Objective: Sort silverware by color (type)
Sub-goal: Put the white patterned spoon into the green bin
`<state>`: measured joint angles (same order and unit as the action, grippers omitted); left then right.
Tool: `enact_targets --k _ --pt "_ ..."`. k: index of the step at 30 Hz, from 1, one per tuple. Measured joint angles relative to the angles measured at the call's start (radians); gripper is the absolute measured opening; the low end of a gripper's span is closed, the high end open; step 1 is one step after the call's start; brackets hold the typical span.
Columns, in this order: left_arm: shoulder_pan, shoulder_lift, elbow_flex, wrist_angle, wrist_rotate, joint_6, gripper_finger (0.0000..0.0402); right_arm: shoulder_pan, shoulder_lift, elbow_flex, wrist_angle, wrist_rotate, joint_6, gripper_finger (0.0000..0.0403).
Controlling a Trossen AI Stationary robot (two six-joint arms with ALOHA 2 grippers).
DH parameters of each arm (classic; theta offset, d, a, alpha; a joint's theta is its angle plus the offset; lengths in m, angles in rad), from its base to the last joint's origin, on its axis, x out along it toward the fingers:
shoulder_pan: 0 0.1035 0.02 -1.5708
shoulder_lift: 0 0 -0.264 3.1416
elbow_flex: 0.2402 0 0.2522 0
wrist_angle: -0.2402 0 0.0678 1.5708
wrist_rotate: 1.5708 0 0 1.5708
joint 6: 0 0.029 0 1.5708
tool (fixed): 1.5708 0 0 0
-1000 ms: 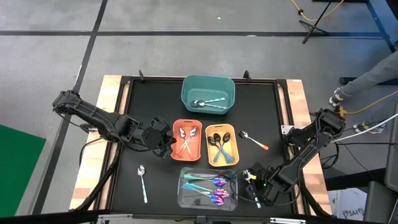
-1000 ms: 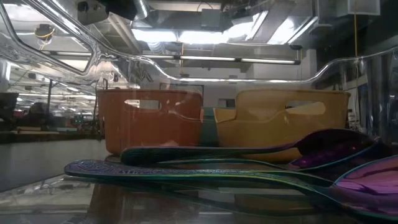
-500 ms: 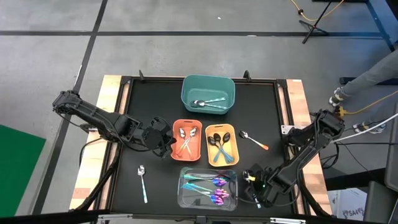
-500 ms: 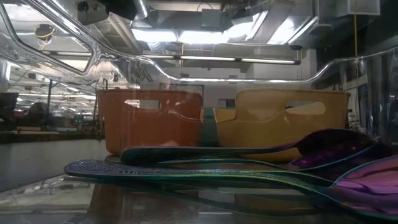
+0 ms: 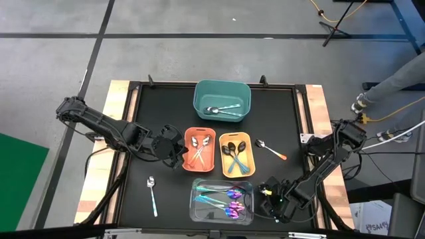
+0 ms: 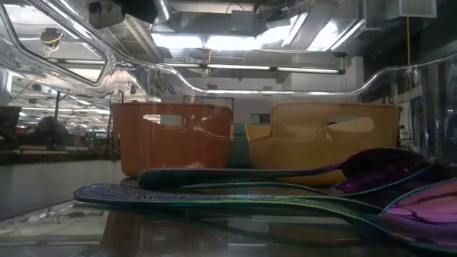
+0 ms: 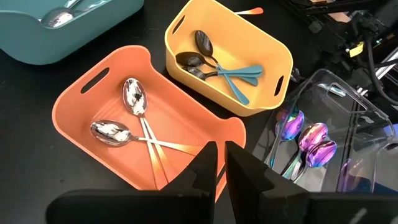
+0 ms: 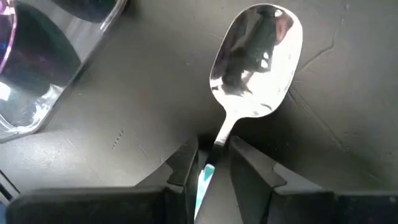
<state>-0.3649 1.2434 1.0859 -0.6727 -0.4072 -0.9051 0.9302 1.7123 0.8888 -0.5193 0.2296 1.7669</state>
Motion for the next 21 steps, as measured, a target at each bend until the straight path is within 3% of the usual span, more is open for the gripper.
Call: enact_targets --k 10,18,21 --pt "0.0 0.0 0.0 0.0 0.0 0.0 0.0025 0.0 0.002 -0.001 0.002 0.011 0.0 0.0083" --pt "0.0 0.0 0.0 0.0 0.0 0.0 0.0025 0.0 0.003 -0.002 -0.006 0.009 0.009 0.0009" --pt "0.0 0.0 0.0 0.0 0.0 0.0 0.0025 0.0 0.003 -0.002 -0.005 0.01 0.009 0.0011"
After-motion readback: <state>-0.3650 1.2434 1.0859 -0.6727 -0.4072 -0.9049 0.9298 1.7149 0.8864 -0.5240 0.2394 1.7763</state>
